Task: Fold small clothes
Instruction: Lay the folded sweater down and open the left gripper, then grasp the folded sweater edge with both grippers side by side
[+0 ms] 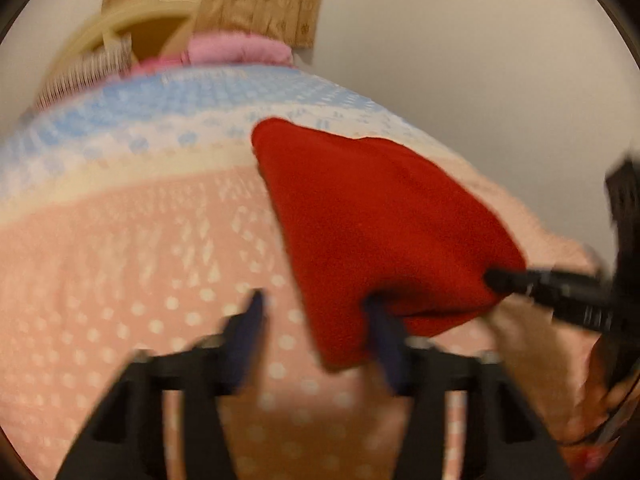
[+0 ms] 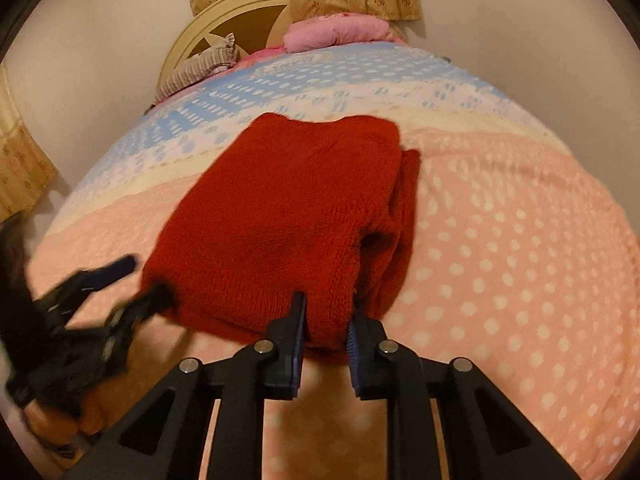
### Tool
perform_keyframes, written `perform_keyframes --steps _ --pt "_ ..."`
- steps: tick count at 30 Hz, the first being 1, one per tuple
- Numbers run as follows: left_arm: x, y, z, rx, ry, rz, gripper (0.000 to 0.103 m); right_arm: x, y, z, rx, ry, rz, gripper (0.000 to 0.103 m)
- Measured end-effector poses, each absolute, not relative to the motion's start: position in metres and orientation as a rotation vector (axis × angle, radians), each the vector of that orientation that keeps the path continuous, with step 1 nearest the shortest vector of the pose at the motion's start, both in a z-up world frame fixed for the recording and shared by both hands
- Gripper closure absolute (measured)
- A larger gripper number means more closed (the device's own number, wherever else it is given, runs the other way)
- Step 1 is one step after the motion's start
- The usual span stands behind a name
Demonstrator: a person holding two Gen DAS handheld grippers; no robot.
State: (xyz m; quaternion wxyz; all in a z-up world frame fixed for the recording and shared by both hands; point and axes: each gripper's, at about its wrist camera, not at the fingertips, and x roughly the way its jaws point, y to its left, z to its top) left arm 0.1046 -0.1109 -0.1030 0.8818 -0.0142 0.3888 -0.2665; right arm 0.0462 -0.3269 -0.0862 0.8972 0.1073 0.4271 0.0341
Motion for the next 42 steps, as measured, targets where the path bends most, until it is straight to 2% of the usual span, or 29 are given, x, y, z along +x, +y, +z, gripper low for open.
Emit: perform_keyframes --steps 1,5,8,10,13,15,19,23,27,35,42 --pt "0.105 -0.108 -0.103 -0.052 0.815 -0.572 0.077 0.043 -0.325 -0.085 0.253 0.886 0.098 0.085" --pt "0.095 -0.106 -0.108 -0.005 0.814 -0.583 0.077 0.028 -0.312 -0.091 0.221 0.891 0.087 0.086" --pt "0.095 -0.103 -0.116 -0.004 0.846 -0.568 0.061 0.021 -0.318 -0.110 0.201 0.916 0.052 0.087" --pt "0.099 -0.097 -0.116 -0.048 0.868 -0.559 0.042 0.018 -0.331 -0.115 0.272 0.906 0.067 0.087" --pt "0.096 -0.086 -0.112 -0.104 0.892 -0.571 0.031 0.020 -0.349 -0.115 0.387 0.892 0.073 0.088" --pt "0.095 -0.075 -0.107 -0.125 0.895 -0.577 0.031 0.019 -0.351 -0.113 0.406 0.886 0.090 0.087" --pt "0.097 -0.053 -0.091 -0.136 0.832 -0.527 0.031 0.002 -0.356 -0.096 0.361 0.866 0.063 0.073" --pt "0.117 -0.063 -0.079 -0.159 0.802 -0.493 0.031 -0.009 -0.363 -0.066 0.318 0.751 -0.033 0.073" --pt "0.134 -0.103 -0.073 -0.132 0.770 -0.482 0.031 0.023 -0.348 -0.053 0.261 0.724 -0.013 0.073" --pt "0.144 -0.146 -0.103 -0.028 0.817 -0.424 0.030 0.092 -0.327 -0.091 0.106 0.834 -0.078 0.073" --pt "0.148 -0.147 -0.095 0.022 0.821 -0.425 0.022 0.087 -0.349 -0.095 0.221 0.816 -0.047 0.068"
